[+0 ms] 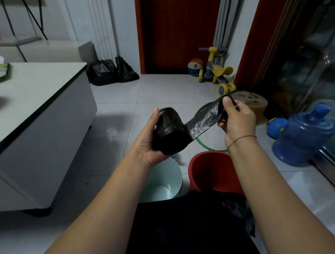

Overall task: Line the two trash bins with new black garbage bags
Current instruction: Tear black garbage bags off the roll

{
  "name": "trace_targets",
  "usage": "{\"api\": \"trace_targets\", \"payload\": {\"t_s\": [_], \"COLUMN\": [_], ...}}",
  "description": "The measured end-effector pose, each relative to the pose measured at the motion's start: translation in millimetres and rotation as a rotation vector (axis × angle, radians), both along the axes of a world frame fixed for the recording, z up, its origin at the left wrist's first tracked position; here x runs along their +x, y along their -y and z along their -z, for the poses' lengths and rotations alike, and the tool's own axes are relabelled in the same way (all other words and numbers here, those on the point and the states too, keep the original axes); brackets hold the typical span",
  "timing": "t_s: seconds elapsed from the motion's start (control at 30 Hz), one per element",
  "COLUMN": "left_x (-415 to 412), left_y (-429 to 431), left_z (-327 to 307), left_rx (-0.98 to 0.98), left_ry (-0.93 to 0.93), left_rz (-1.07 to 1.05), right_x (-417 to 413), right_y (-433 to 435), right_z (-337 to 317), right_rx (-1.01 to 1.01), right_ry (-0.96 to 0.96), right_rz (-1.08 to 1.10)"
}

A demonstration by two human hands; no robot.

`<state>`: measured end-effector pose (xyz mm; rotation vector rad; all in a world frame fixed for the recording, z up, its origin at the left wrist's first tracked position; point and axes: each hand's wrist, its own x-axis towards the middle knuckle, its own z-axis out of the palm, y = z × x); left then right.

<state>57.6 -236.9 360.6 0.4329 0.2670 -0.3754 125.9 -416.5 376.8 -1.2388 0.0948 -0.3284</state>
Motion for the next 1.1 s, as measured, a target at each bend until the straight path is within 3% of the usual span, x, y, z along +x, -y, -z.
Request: {"api": "trace_targets", "payload": {"t_s": [0.17, 0.27, 0.4, 0.47, 0.57, 0.67, 0.73, 0.87, 0.97, 1.1], "left_x": [2.8, 6.4, 6.9, 4.9, 2.4, 3.1, 4.3, 5.1, 5.7, 6.5], "left_y": [-11.0, -10.5, -7.1, -6.4, -6.8, -7.9, -8.2, -7.6, -7.7, -10.3], "left_z": [3.2, 5.2, 7.2, 7.7, 8.6, 10.6, 11.1, 11.5, 14.2, 14.6], "left_rx": [-0.035, -0.043, 0.008, 0.021, 0.012, 0.025, 0.042, 0.101, 0.102, 0.096], "left_ry": [0.068, 0.134, 0.185, 0.174, 0.097, 0.033, 0.053, 0.076, 0.017, -0.026], "left_rz": [-0.007, -0.032, -0.010, 0.022, 0.041, 0.016, 0.013, 0.026, 0.008, 0.019], "right_x": [0.1, -20.9, -58.1, -60.6, -45.2, -31.4, -30.2, -42.5, -40.0, -32.2], "right_y": [17.4, 5.9, -29.0, -38.9, -33.5, -20.3, -19.7, -39.1, -39.6, -24.9], "right_z": [-19.1, -2.6, 34.0, 36.4, 28.0, 21.0, 21.8, 40.1, 38.6, 30.6], "right_rx": [0.087, 0.151, 0.078, 0.031, -0.001, 0.061, 0.092, -0.053, -0.142, -0.048], "right_ry": [0.006, -0.126, -0.242, -0.204, -0.143, -0.052, -0.069, -0.234, -0.184, -0.086], "right_rz": [0.028, -0.271, -0.651, -0.571, -0.286, -0.128, -0.110, -0.295, -0.139, 0.066]}}
